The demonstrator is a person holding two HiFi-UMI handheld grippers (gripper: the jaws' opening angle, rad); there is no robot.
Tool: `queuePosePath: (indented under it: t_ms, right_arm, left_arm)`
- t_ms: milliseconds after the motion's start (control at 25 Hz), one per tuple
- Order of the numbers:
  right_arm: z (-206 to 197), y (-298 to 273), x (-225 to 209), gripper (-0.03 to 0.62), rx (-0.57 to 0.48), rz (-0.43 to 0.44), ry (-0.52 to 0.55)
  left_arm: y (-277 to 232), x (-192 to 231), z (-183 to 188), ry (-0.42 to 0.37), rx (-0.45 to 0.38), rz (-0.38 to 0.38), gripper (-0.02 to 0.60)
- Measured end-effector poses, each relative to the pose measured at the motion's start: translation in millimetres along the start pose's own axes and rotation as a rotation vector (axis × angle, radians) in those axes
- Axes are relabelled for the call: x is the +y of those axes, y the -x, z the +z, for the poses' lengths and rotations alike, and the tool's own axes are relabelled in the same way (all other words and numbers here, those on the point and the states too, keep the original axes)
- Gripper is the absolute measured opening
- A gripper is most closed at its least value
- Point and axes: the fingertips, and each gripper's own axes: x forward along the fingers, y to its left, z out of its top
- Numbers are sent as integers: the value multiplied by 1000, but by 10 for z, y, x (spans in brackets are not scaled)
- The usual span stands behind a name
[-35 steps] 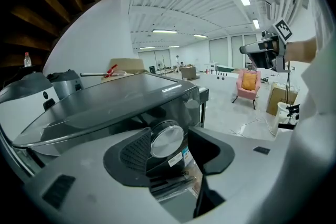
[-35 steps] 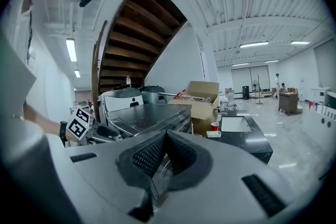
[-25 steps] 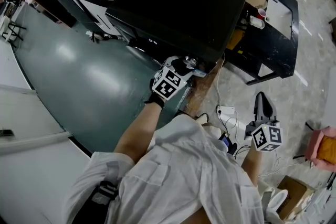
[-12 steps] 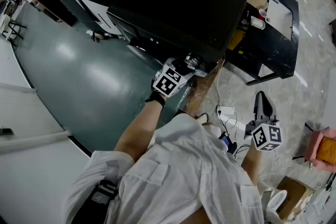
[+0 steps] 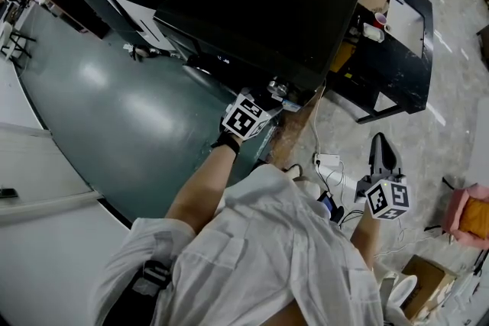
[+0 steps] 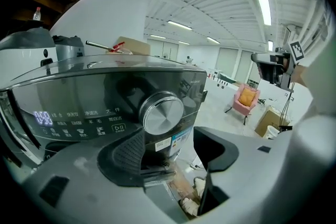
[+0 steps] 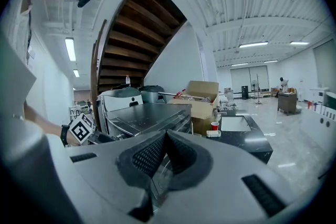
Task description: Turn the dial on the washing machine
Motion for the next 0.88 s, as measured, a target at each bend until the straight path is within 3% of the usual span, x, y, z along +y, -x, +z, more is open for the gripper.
queuePosePath:
  t_ms: [240, 560, 720, 880]
  right_arm:
    - [13, -10, 9, 2, 3, -1, 6]
    - [56, -15, -18, 2, -1, -12, 12]
    - [54, -10, -20, 2, -1, -14, 11]
    - [80, -26, -15, 2, -9, -11, 13]
  left_arm:
    - [-76, -124, -130, -11, 55, -53, 270]
    - [-211, -459, -149, -54, 57, -138, 255]
    - [-73, -339, -248, -34, 67, -106, 255]
    - [182, -150, -93, -56, 5, -17, 256]
